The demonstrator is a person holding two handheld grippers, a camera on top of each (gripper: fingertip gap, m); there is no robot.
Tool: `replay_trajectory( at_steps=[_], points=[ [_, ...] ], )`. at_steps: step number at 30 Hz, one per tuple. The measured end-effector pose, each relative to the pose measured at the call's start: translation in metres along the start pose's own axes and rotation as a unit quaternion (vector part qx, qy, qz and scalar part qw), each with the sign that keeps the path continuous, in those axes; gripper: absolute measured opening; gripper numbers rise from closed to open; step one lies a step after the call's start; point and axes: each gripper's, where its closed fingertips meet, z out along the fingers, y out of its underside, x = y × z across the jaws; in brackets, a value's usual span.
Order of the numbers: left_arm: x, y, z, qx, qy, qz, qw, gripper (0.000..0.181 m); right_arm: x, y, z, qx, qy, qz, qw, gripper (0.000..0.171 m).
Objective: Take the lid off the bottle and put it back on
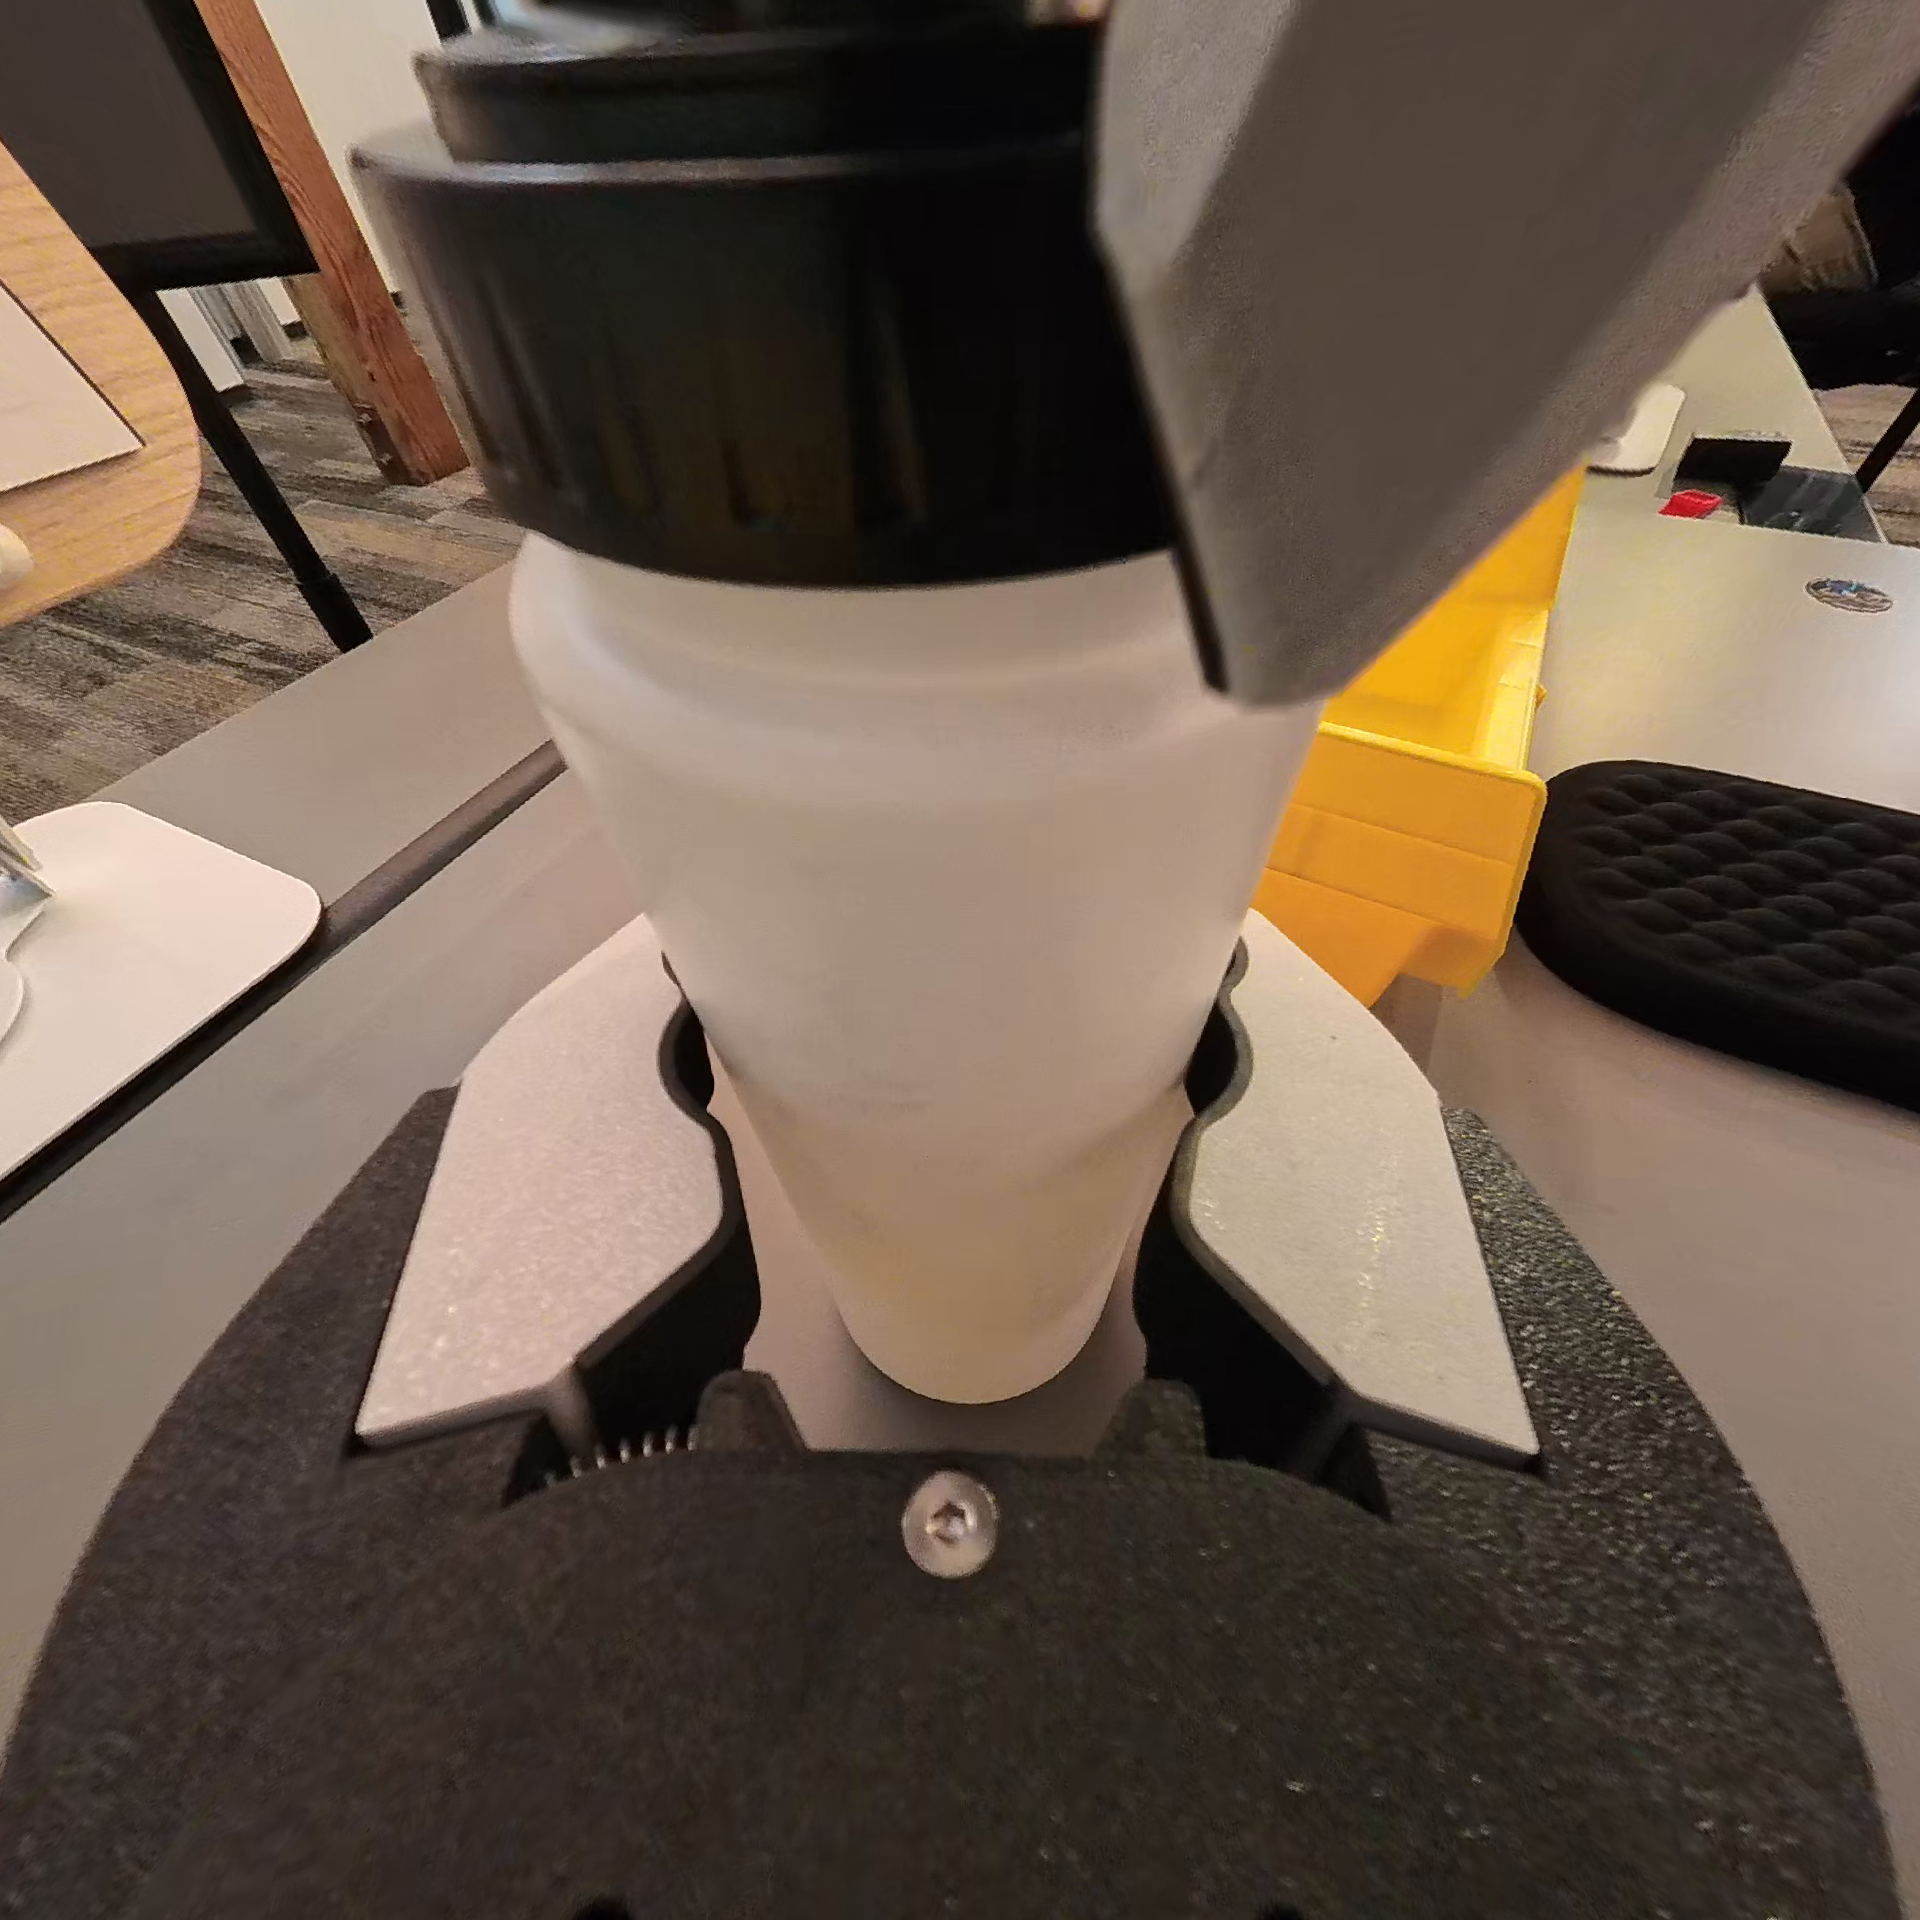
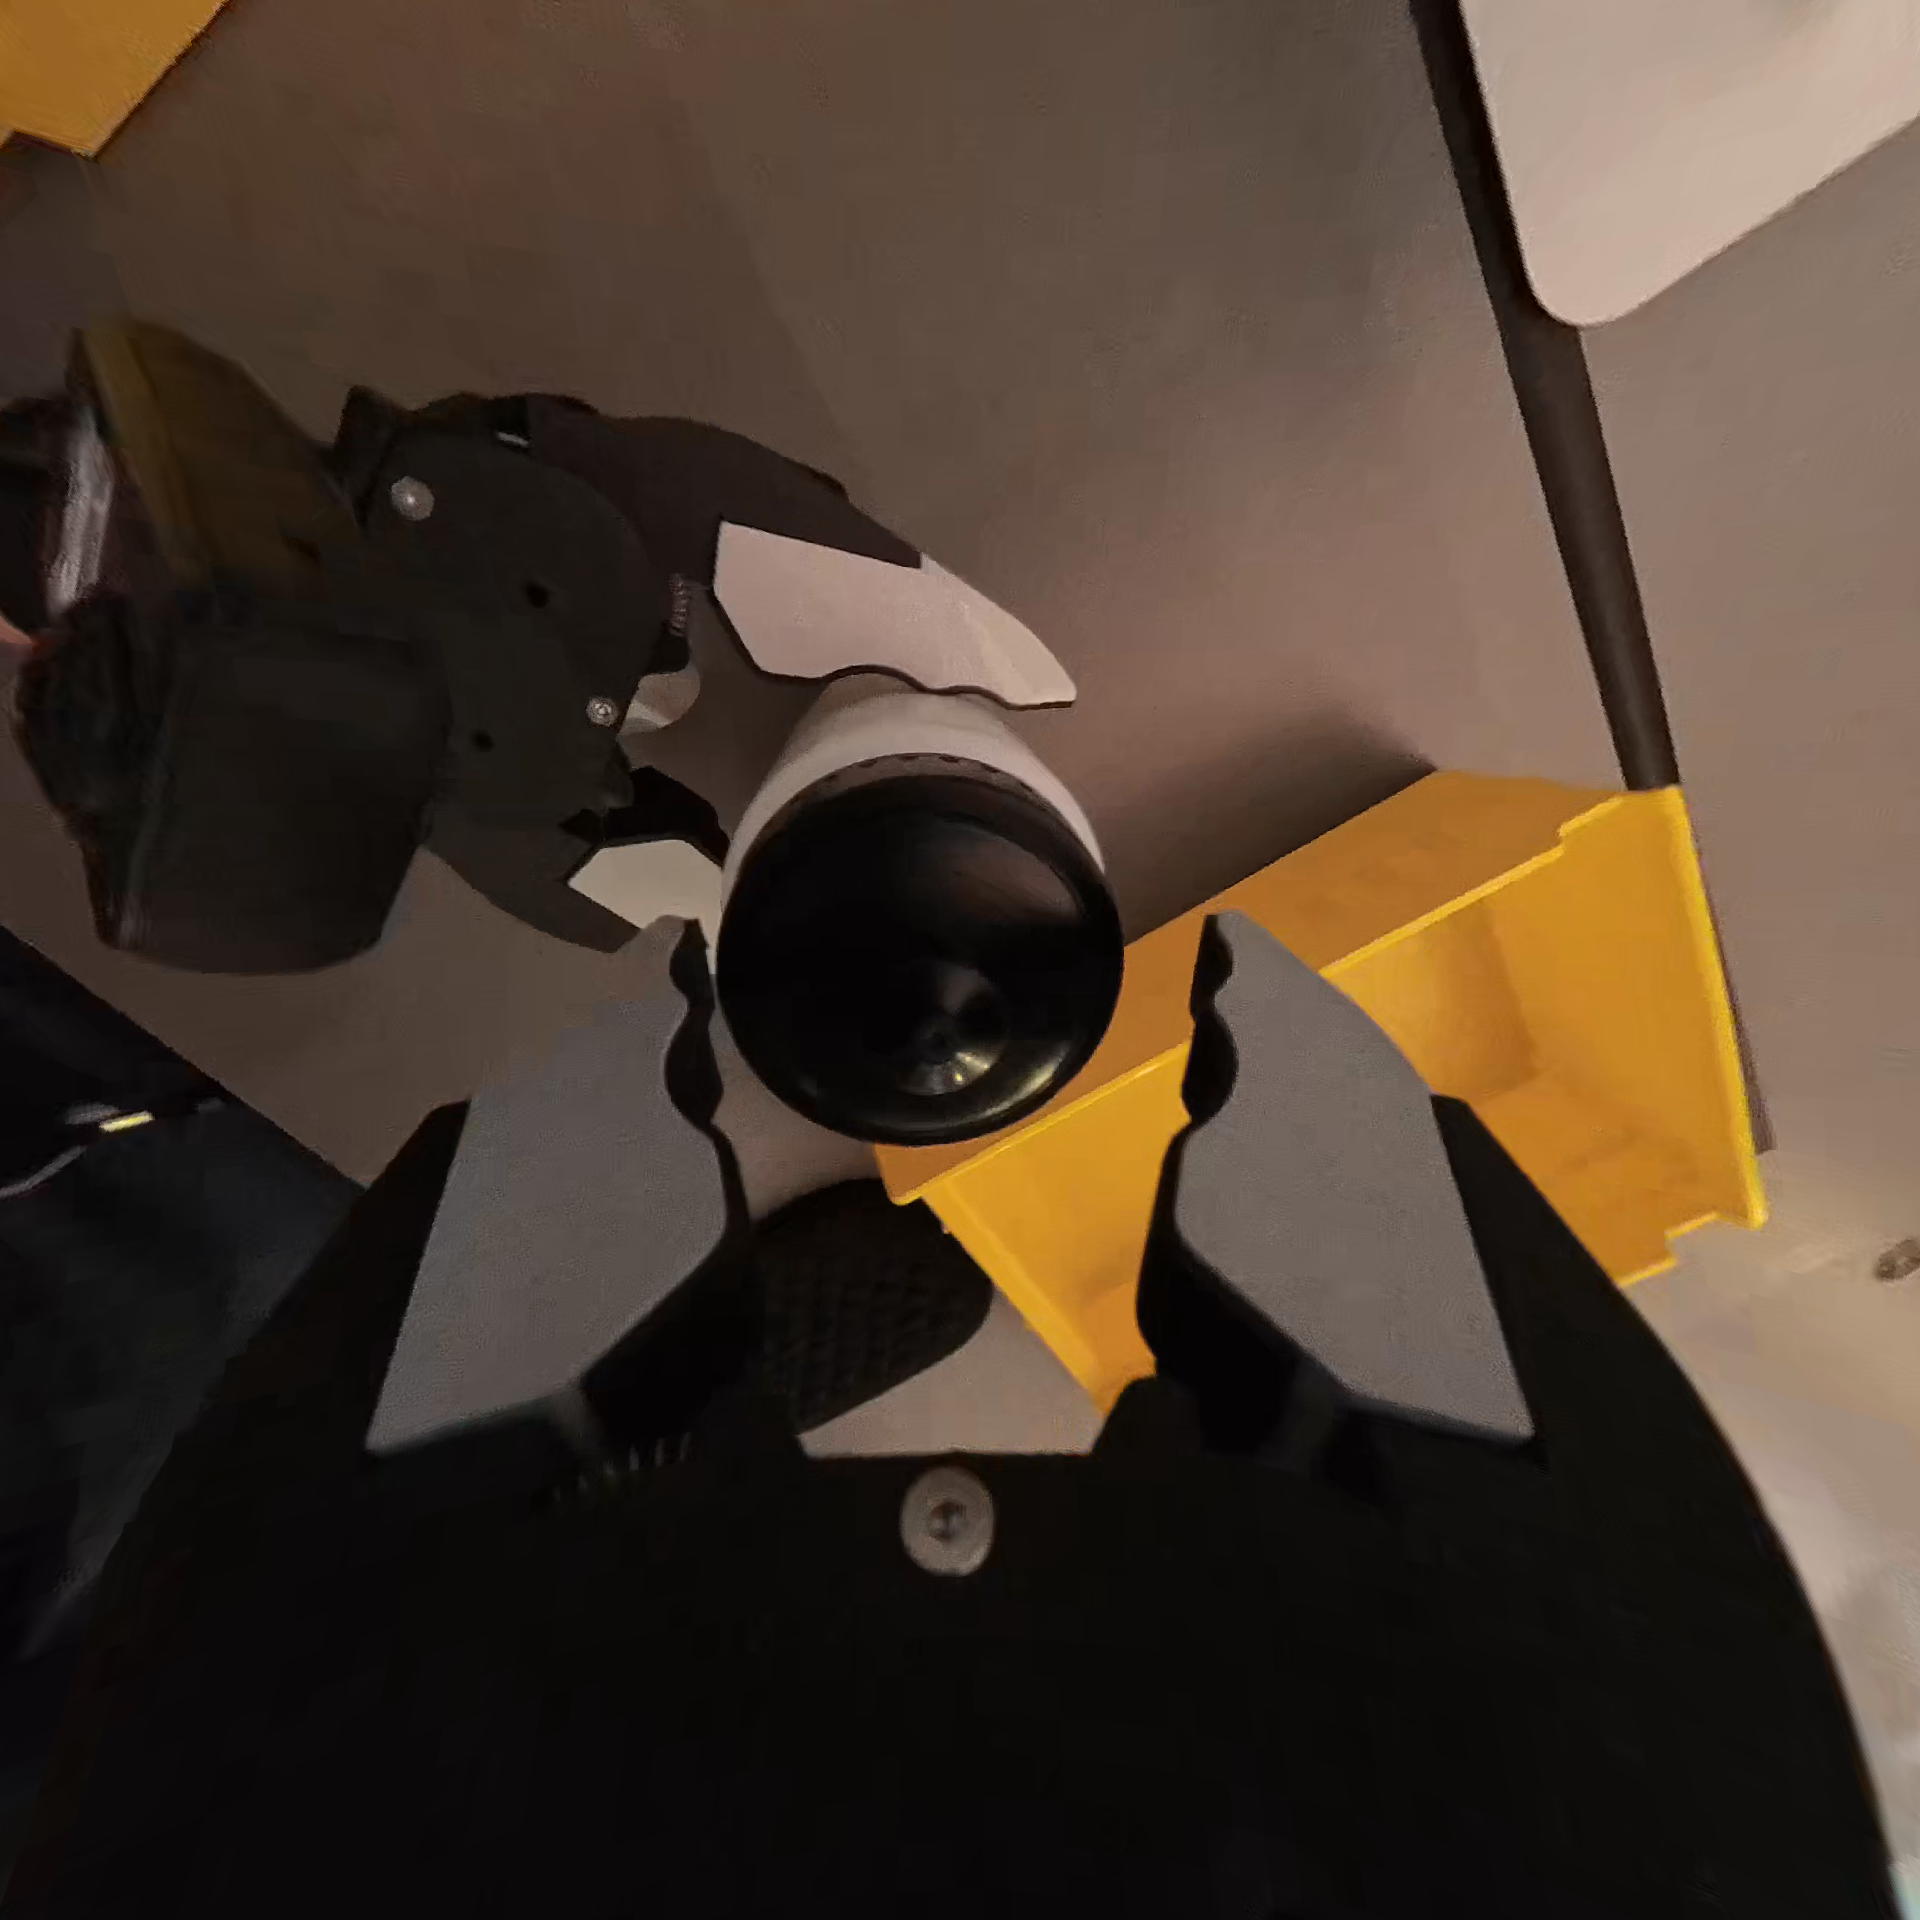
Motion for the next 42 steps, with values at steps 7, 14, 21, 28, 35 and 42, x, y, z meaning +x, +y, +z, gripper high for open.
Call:
replay_trajectory(
  at_steps=[7, 14, 21, 28, 35, 42],
  points=[
    [0.002, 0.0, 0.0, 0.0, 0.005, 0.001, 1.0, 0.092, -0.004, 0.008, 0.003, -0.055, -0.017, -0.146, 0.988, 0.078],
    [-0.002, 0.0, -0.001, 0.002, 0.003, -0.008, 1.0, 0.092, -0.003, 0.0, 0.003, 0.005, -0.036, -0.23, 0.972, 0.08],
    [0.0, 0.0, 0.0, 0.001, -0.001, 0.0, 1.0, 0.092, -0.004, -0.003, 0.004, 0.0, -0.021, -0.028, 0.999, 0.091],
    [0.0, 0.0, 0.0, 0.001, 0.003, 0.001, 1.0, 0.092, -0.006, 0.005, 0.008, -0.035, -0.031, -0.157, 0.986, 0.079],
    [-0.002, 0.0, -0.001, 0.001, 0.0, -0.005, 1.0, 0.092, -0.003, 0.0, 0.006, 0.012, -0.049, -0.174, 0.983, 0.082],
    [-0.001, 0.0, 0.0, 0.001, -0.003, -0.001, 1.0, 0.092, -0.006, 0.0, 0.002, -0.019, -0.02, -0.024, 0.999, 0.079]
  ],
)
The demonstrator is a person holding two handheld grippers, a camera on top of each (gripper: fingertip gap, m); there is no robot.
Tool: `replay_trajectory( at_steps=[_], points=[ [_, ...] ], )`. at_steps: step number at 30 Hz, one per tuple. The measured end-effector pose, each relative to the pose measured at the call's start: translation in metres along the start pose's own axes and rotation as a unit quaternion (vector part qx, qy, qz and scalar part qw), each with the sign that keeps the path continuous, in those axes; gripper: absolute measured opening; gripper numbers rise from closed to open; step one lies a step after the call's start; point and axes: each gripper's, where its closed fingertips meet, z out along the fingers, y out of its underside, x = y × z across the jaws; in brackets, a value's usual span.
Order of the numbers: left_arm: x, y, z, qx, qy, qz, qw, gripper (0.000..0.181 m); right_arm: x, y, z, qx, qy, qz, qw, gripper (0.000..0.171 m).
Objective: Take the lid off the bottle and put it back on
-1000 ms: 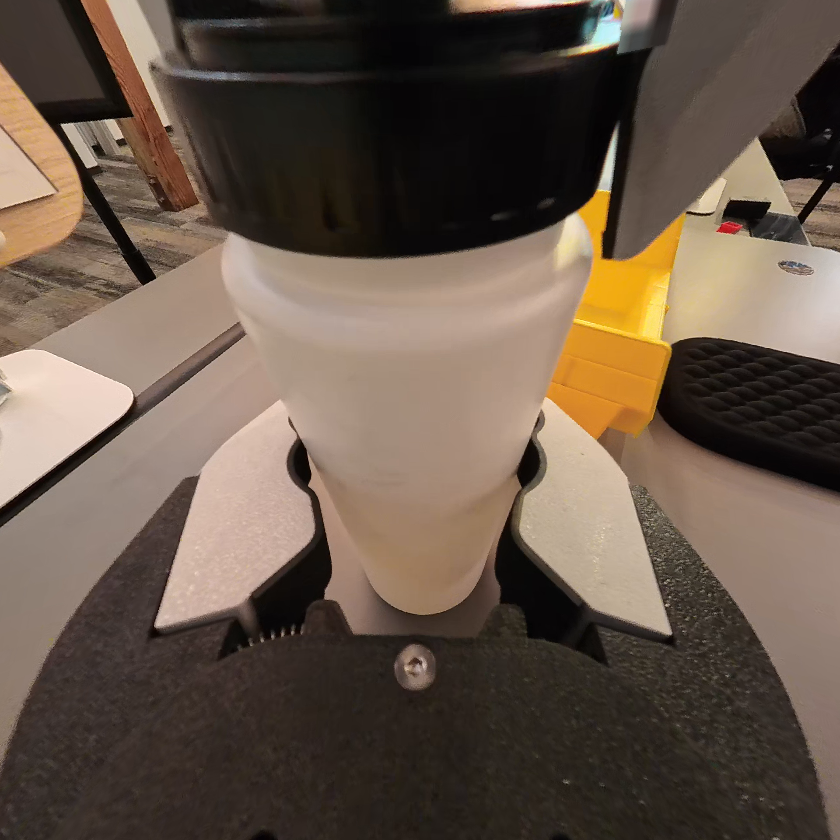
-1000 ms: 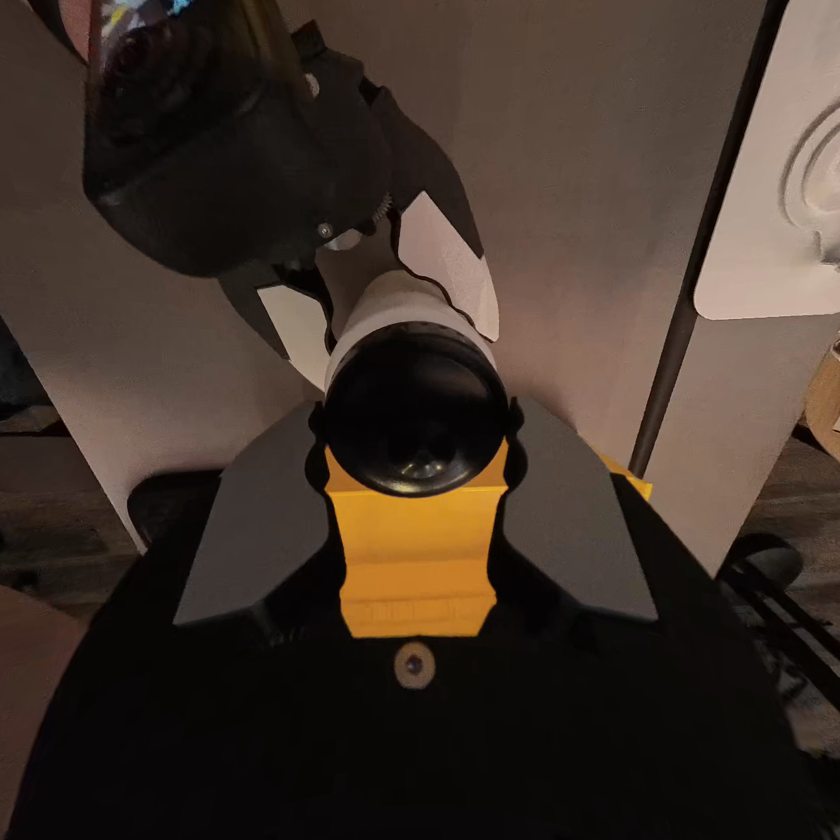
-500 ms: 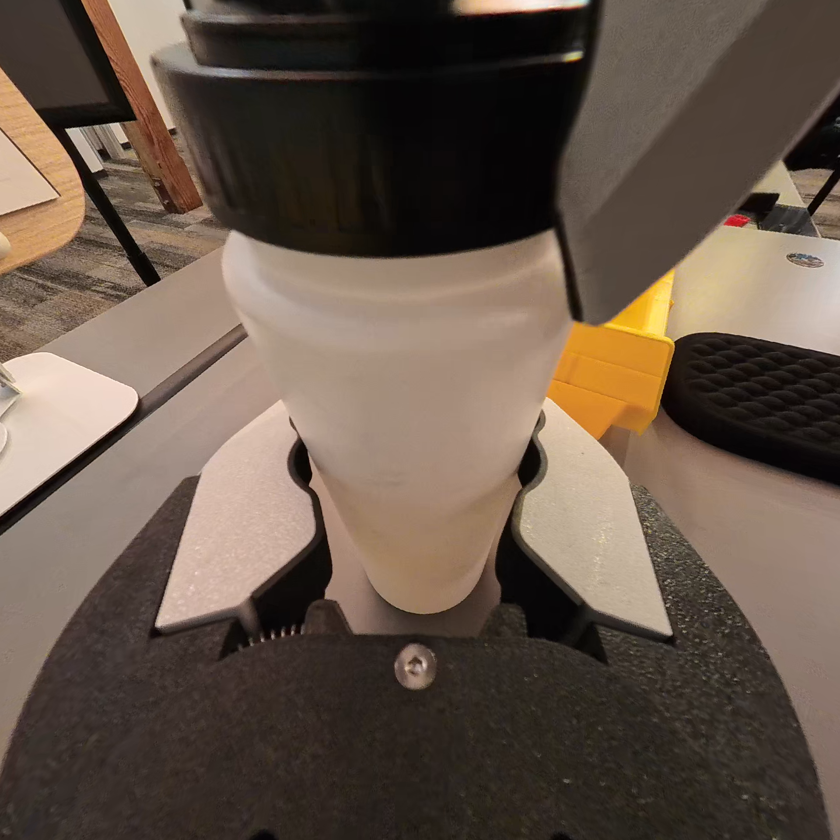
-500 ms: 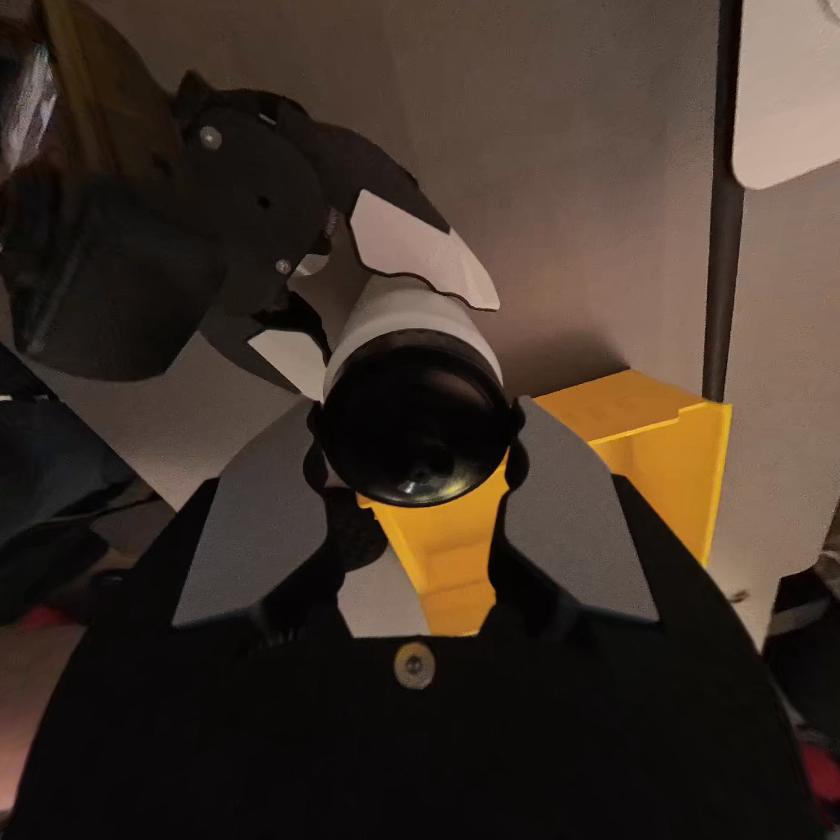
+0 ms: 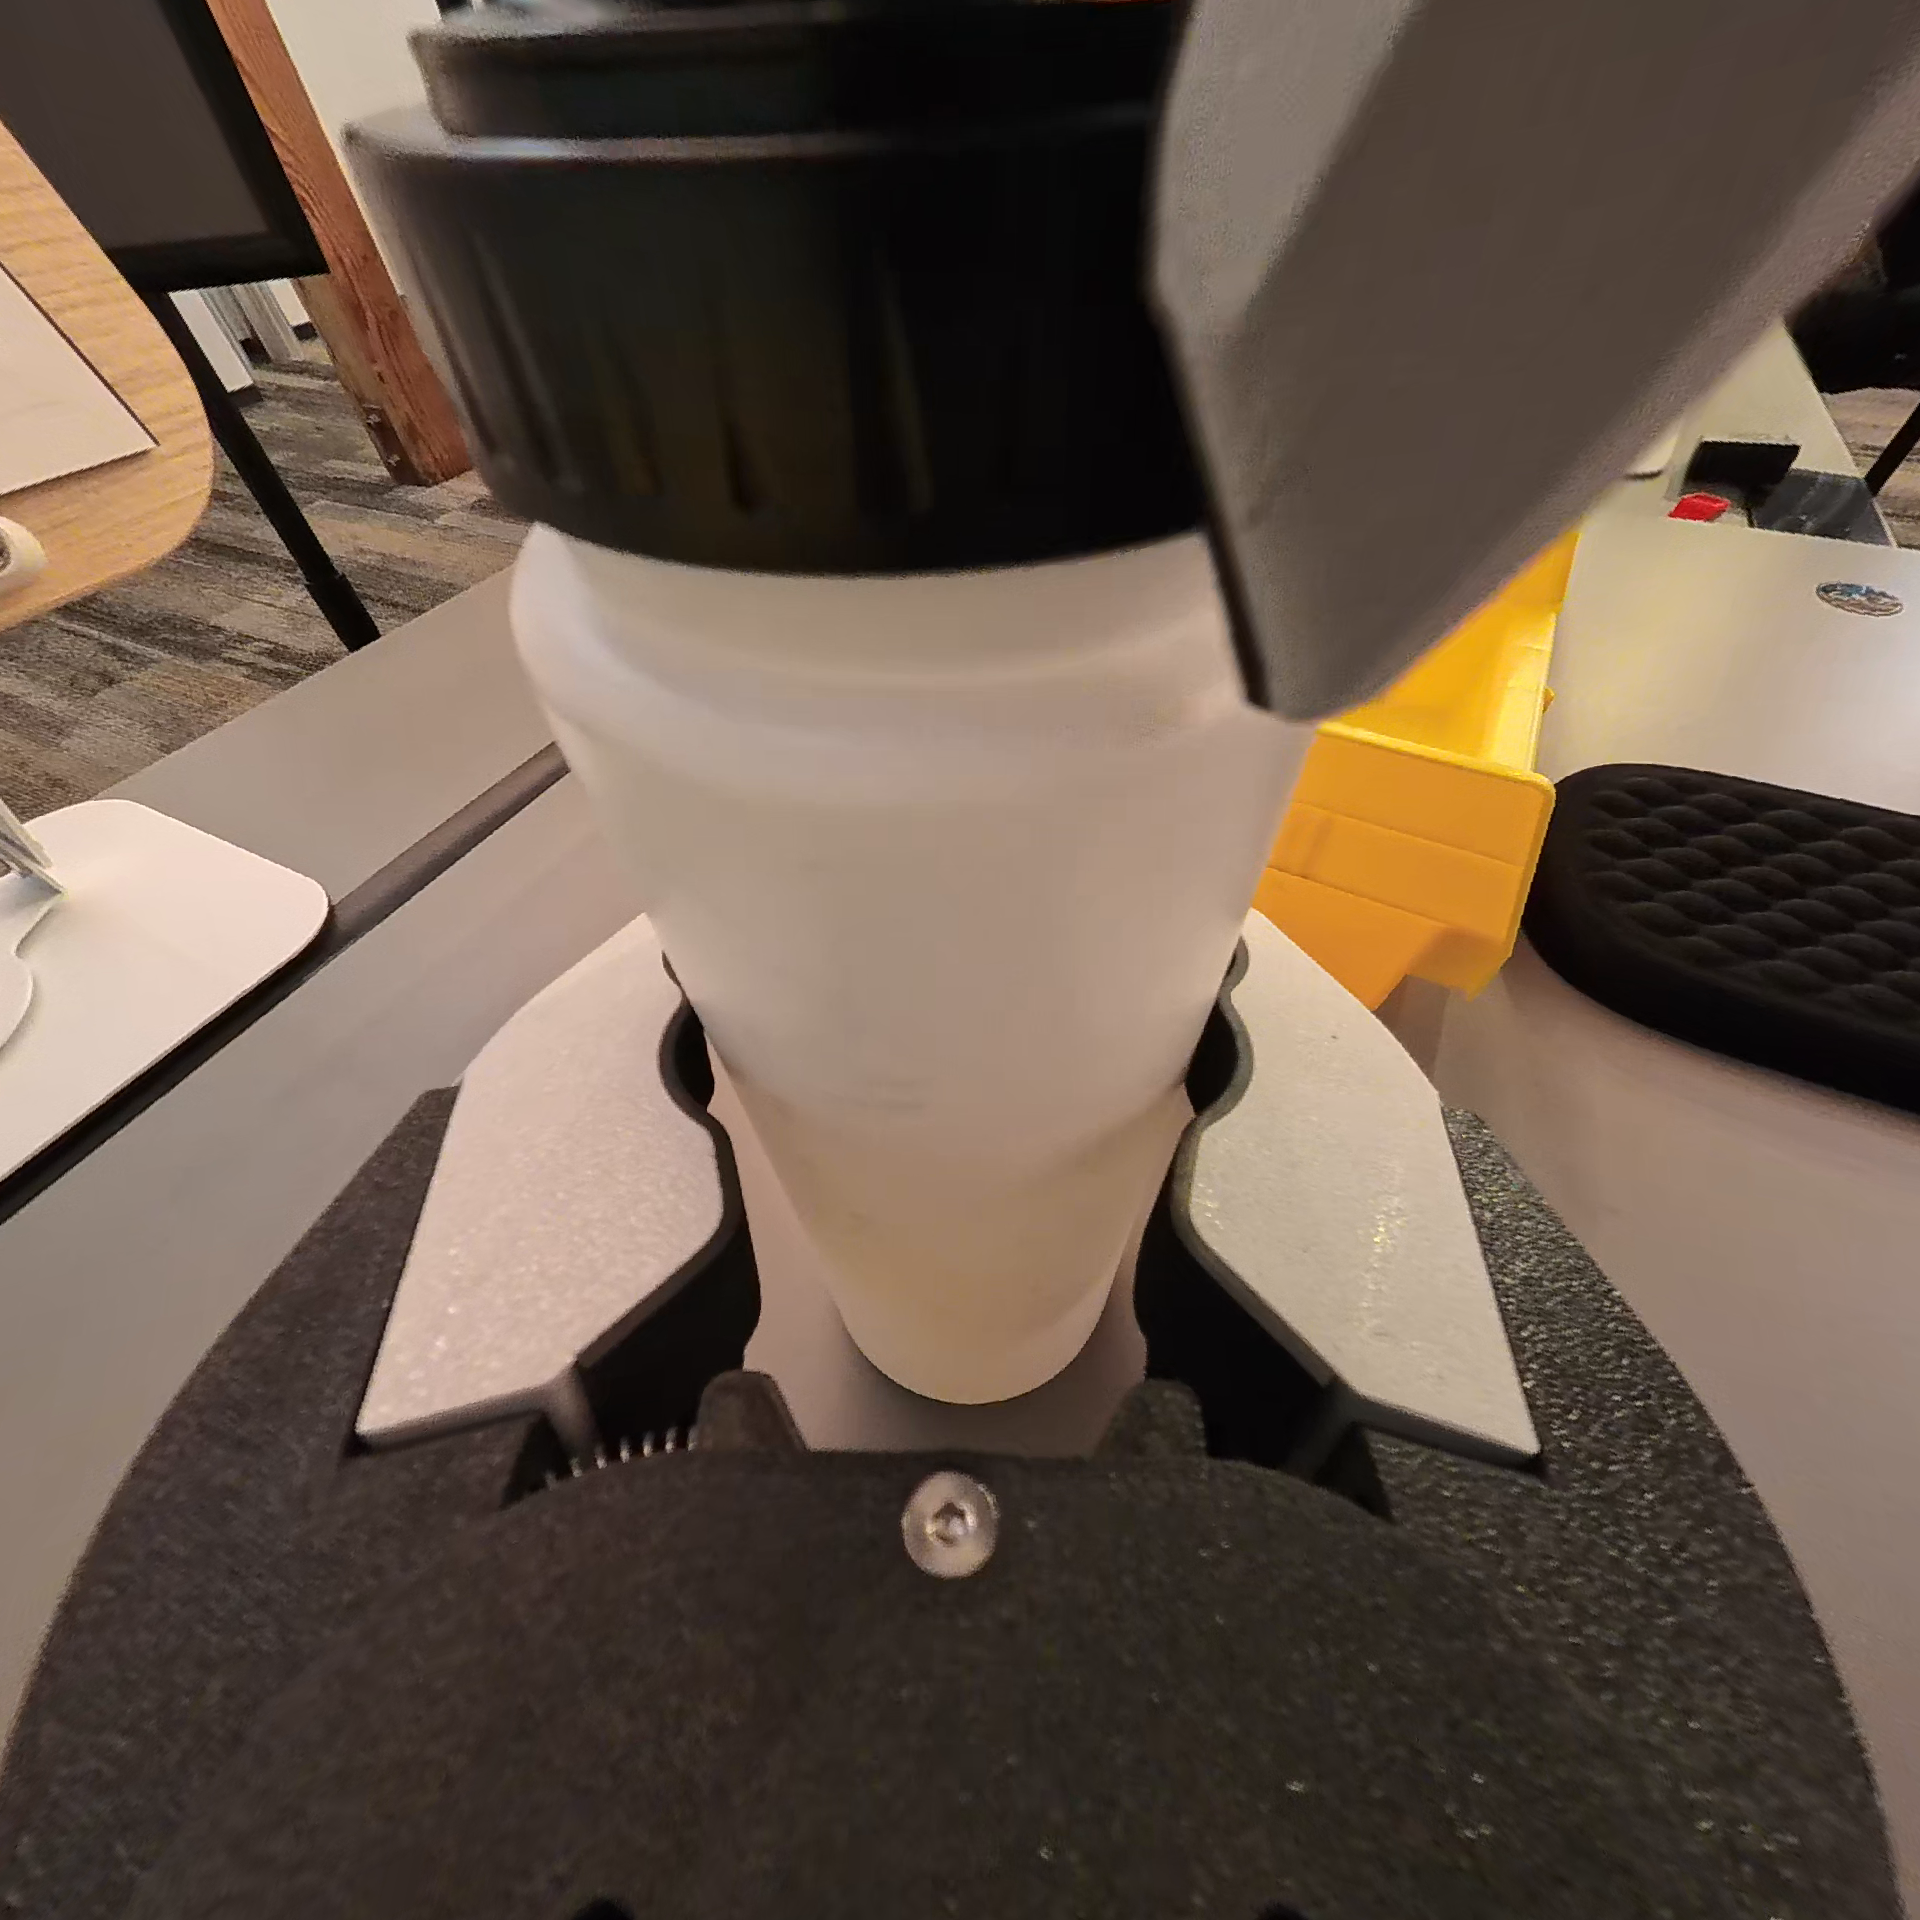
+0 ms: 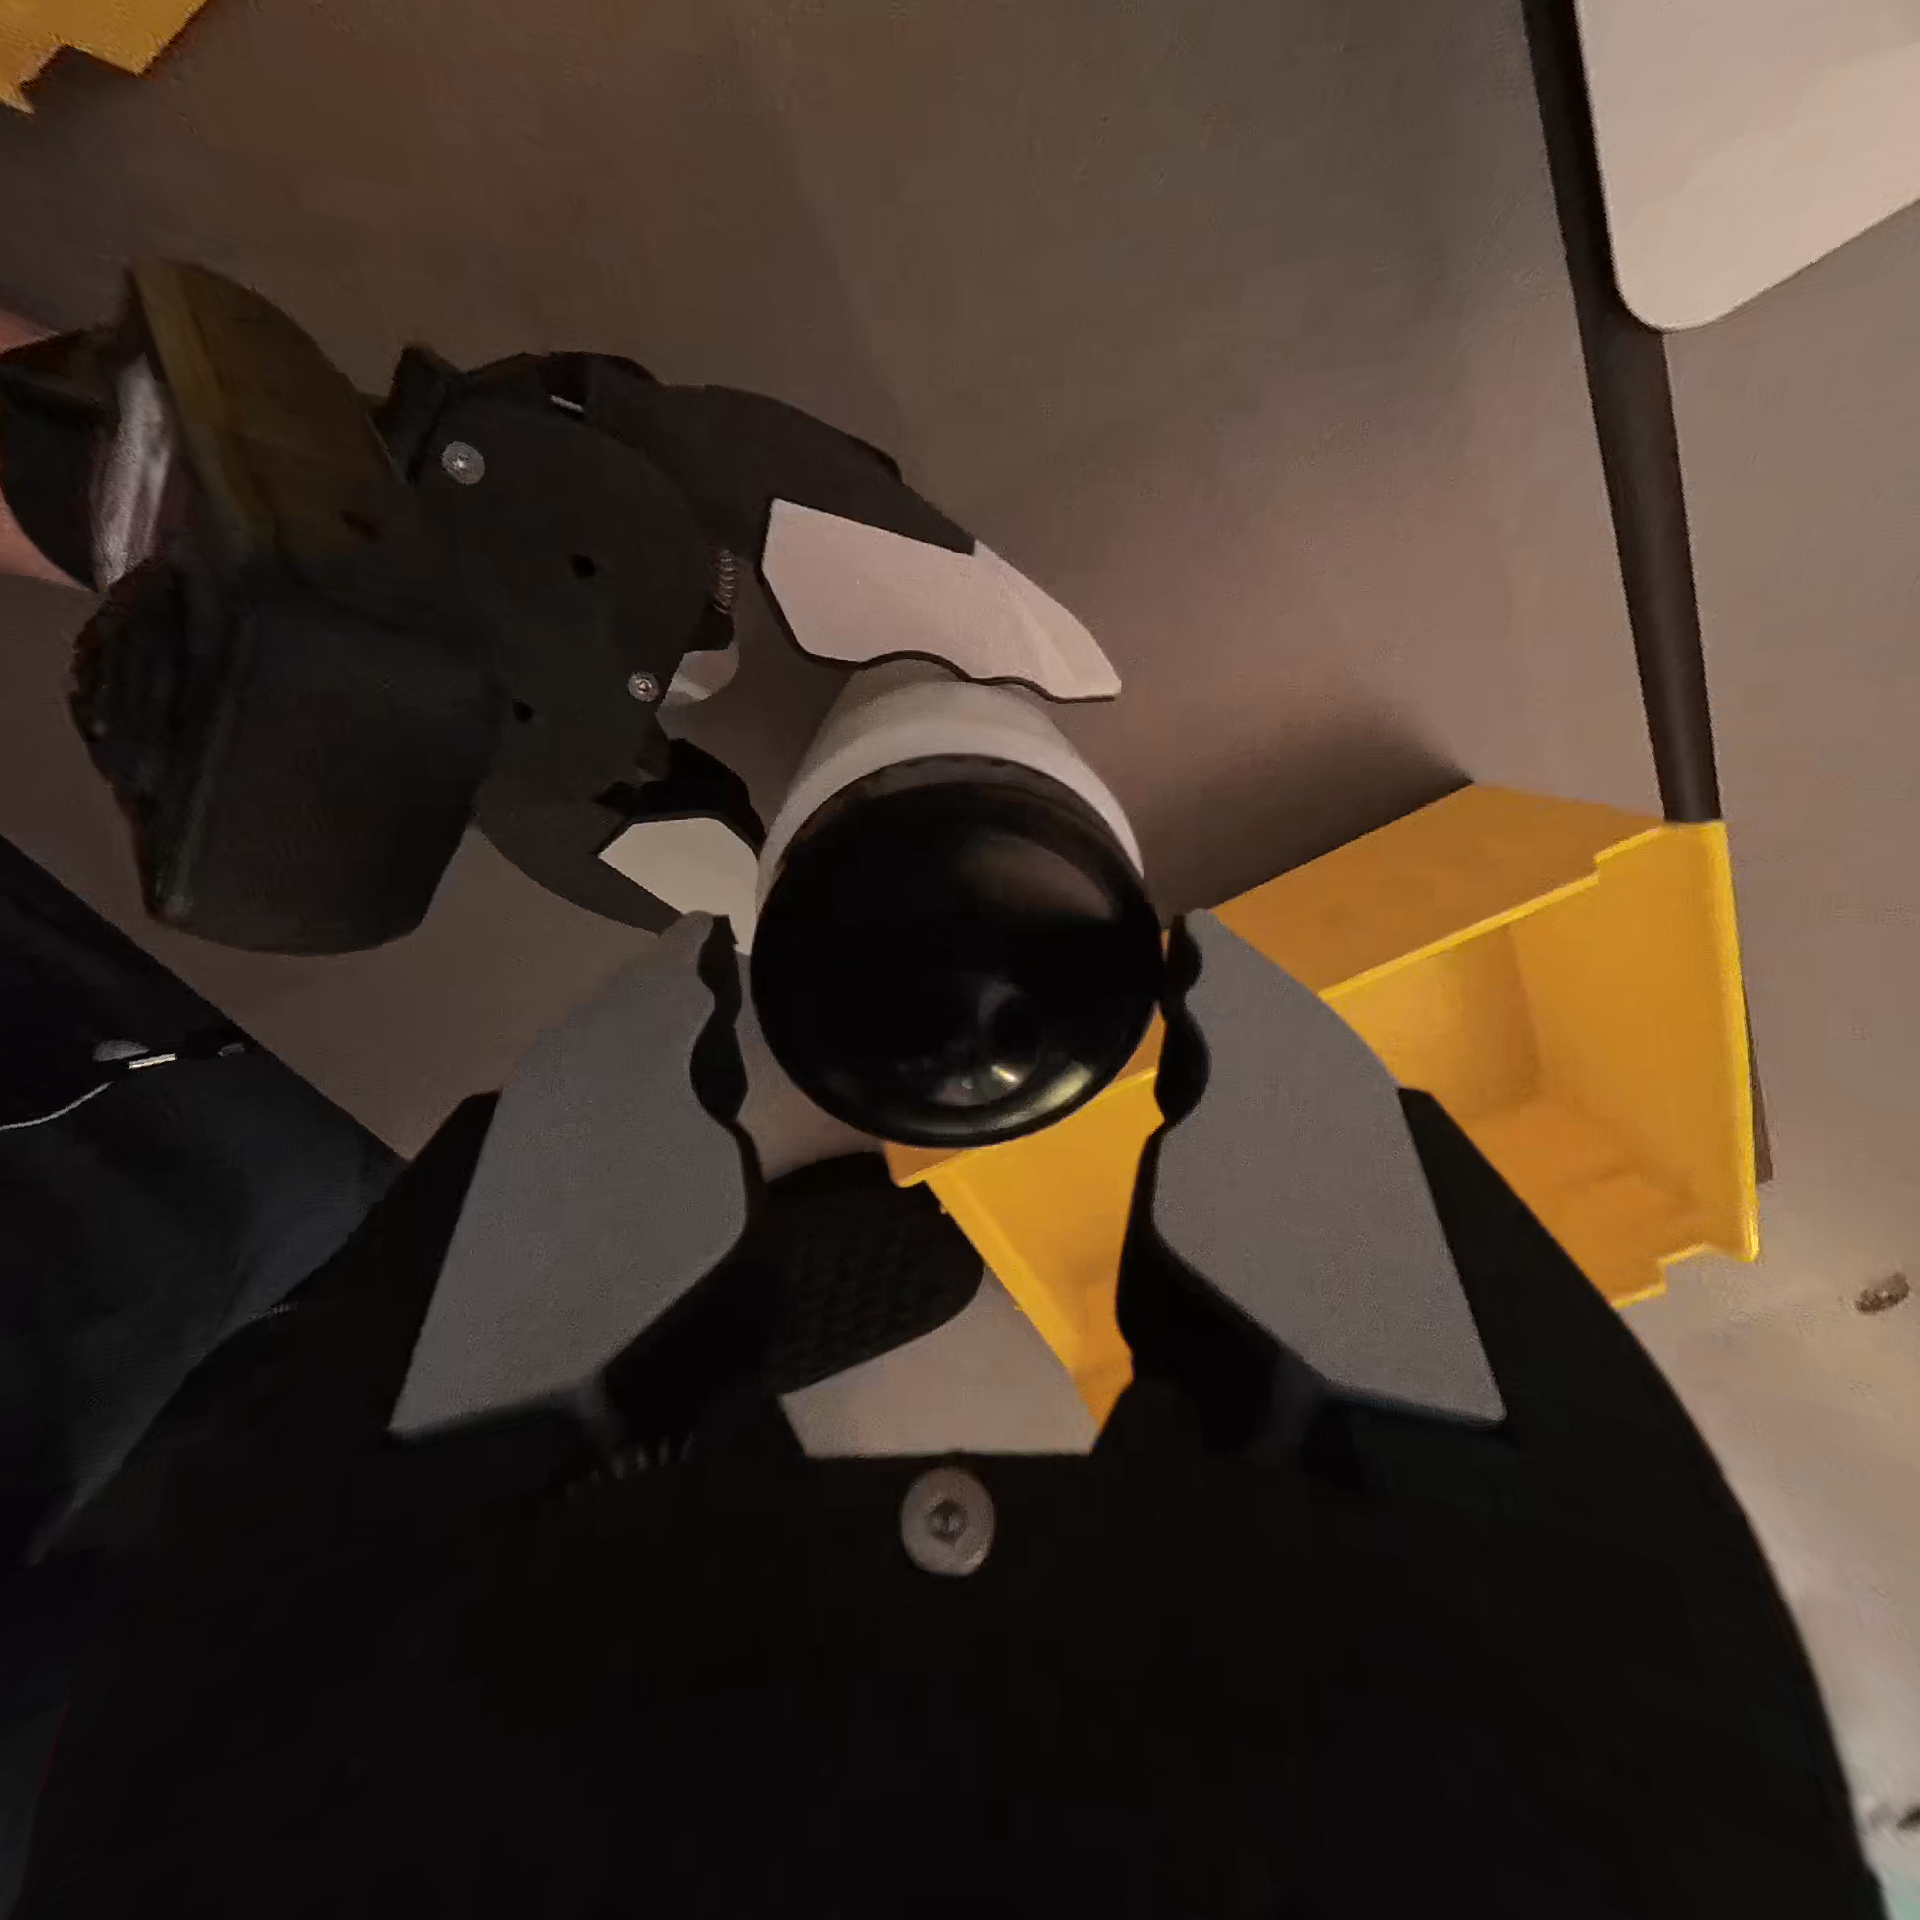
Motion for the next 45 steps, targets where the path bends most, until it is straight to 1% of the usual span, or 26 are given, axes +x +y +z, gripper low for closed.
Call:
replay_trajectory(
  at_steps=[1, 3, 4, 6, 7, 8, 10, 12, 16, 18, 23, 25, 32, 38, 41, 42, 45],
  points=[
    [0.0, 0.0, 0.0, 0.0, 0.0, 0.0, 1.0, 0.092, 0.001, 0.002, 0.001, -0.013, 0.008, -0.005, 1.0, 0.077],
    [0.001, 0.0, 0.0, 0.0, 0.002, 0.002, 1.0, 0.092, 0.001, 0.003, 0.0, -0.026, 0.008, -0.068, 0.997, 0.078],
    [0.002, 0.0, 0.0, -0.001, 0.003, 0.003, 1.0, 0.092, 0.0, 0.004, 0.0, -0.029, 0.006, -0.114, 0.993, 0.077],
    [0.002, 0.0, 0.0, 0.0, 0.004, 0.003, 1.0, 0.092, 0.0, 0.004, 0.001, -0.02, 0.007, -0.236, 0.972, 0.078],
    [0.002, 0.0, 0.0, -0.001, 0.005, 0.002, 1.0, 0.092, 0.0, 0.004, 0.001, -0.008, 0.002, -0.264, 0.965, 0.078],
    [0.002, 0.0, 0.0, -0.001, 0.006, 0.0, 1.0, 0.092, 0.0, 0.003, 0.001, -0.001, -0.009, -0.258, 0.966, 0.078],
    [0.0, 0.0, 0.0, -0.001, 0.002, -0.004, 1.0, 0.092, 0.0, 0.002, 0.0, 0.007, -0.027, -0.203, 0.979, 0.078],
    [-0.002, 0.0, 0.0, -0.002, 0.0, -0.003, 1.0, 0.092, 0.004, 0.002, 0.001, 0.021, -0.022, -0.161, 0.987, 0.083],
    [-0.001, 0.0, 0.0, -0.002, -0.001, -0.001, 1.0, 0.092, 0.003, -0.001, 0.005, 0.061, -0.012, -0.135, 0.989, 0.084],
    [-0.002, 0.0, 0.0, -0.002, -0.002, -0.001, 1.0, 0.092, 0.0, -0.001, 0.007, 0.065, -0.012, -0.134, 0.989, 0.079],
    [-0.002, 0.0, 0.0, -0.002, -0.001, -0.002, 1.0, 0.092, 0.002, -0.002, 0.002, 0.075, 0.004, -0.136, 0.988, 0.08],
    [-0.001, 0.0, 0.0, -0.002, -0.002, -0.001, 1.0, 0.092, 0.0, -0.004, 0.0, 0.08, 0.004, -0.14, 0.987, 0.077],
    [-0.002, 0.0, 0.0, -0.003, -0.001, -0.003, 1.0, 0.092, 0.001, -0.005, -0.002, 0.074, 0.012, -0.16, 0.984, 0.076],
    [-0.003, -0.001, -0.001, 0.0, 0.003, -0.012, 1.0, 0.091, 0.002, -0.007, -0.003, 0.092, -0.011, -0.147, 0.985, 0.076],
    [-0.004, 0.0, -0.001, -0.003, -0.003, -0.004, 1.0, 0.091, 0.001, -0.007, -0.002, 0.098, -0.004, -0.155, 0.983, 0.076],
    [-0.004, 0.001, -0.001, -0.003, -0.005, -0.003, 1.0, 0.091, 0.001, -0.006, -0.003, 0.096, 0.001, -0.138, 0.986, 0.076],
    [-0.004, 0.001, -0.001, -0.004, -0.009, -0.003, 1.0, 0.091, 0.001, -0.011, -0.007, 0.097, -0.003, 0.005, 0.995, 0.083]
  ],
)
